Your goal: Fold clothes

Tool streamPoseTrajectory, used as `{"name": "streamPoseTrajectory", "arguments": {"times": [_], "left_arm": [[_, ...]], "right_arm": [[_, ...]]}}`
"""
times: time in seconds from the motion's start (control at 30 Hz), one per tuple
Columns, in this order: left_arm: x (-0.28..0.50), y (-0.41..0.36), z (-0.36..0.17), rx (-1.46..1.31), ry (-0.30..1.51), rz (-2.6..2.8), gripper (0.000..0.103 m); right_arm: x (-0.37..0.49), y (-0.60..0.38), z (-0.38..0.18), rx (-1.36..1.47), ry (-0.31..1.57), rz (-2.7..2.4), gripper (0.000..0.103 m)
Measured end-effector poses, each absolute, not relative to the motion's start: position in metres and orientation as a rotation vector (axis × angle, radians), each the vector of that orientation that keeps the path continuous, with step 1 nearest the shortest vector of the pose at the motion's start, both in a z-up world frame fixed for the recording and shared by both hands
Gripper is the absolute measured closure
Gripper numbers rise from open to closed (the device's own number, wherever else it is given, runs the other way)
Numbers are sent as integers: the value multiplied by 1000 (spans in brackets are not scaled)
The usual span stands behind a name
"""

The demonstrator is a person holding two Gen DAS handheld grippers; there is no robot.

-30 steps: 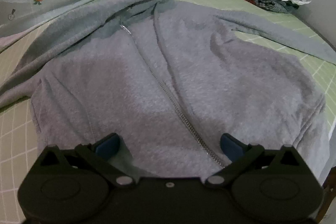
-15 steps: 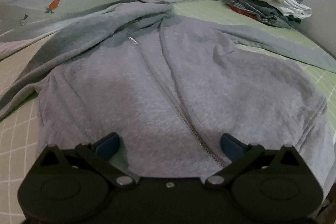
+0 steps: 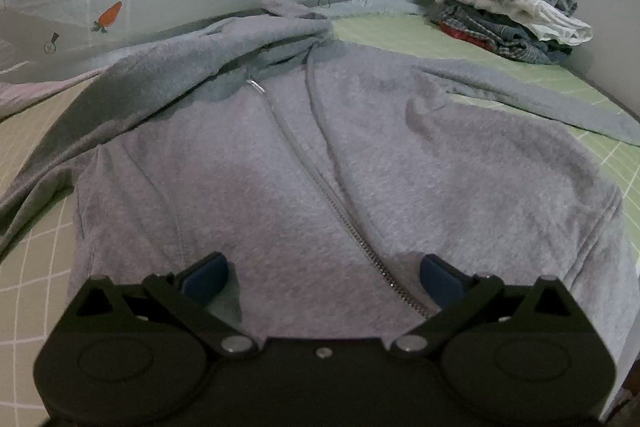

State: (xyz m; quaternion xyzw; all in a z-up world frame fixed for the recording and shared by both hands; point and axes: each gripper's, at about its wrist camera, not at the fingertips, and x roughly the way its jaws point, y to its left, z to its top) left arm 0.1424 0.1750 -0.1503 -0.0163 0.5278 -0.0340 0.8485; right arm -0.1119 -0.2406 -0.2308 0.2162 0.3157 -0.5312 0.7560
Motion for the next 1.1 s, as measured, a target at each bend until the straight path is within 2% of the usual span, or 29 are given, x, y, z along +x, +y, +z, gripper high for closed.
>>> {"name": "streamPoseTrajectory", "arguments": {"times": [0.3, 0.5, 0.63, 0.67, 0.73, 0.77, 0.83, 1.0, 1.1], "left_arm": [[169, 192, -94, -18, 1014, -69, 95], [197, 194, -133, -10, 1122, -18, 94], [197, 184, -155, 59, 1171, 22, 90], [196, 183, -155, 59, 1169, 15, 87], [194, 181, -155, 53, 1164, -3, 66], [193, 180, -153, 36, 1157, -19, 61], [191, 174, -148, 22, 1134, -47, 40], [175, 140, -126, 57, 1047, -124, 29], [162, 114, -119, 62, 1025, -231, 27]], "right_arm": [[-113, -243, -229, 482, 717, -1127, 0], [-113, -241, -231, 480, 706, -1141, 0], [-113, -242, -230, 487, 715, -1138, 0], [-113, -243, -229, 490, 720, -1135, 0], [-112, -244, -228, 496, 729, -1130, 0], [-112, -245, -227, 499, 734, -1126, 0], [-114, -248, -225, 510, 759, -1093, 0], [-132, -255, -206, 517, 744, -1038, 0], [-153, -260, -193, 499, 698, -1062, 0]]}}
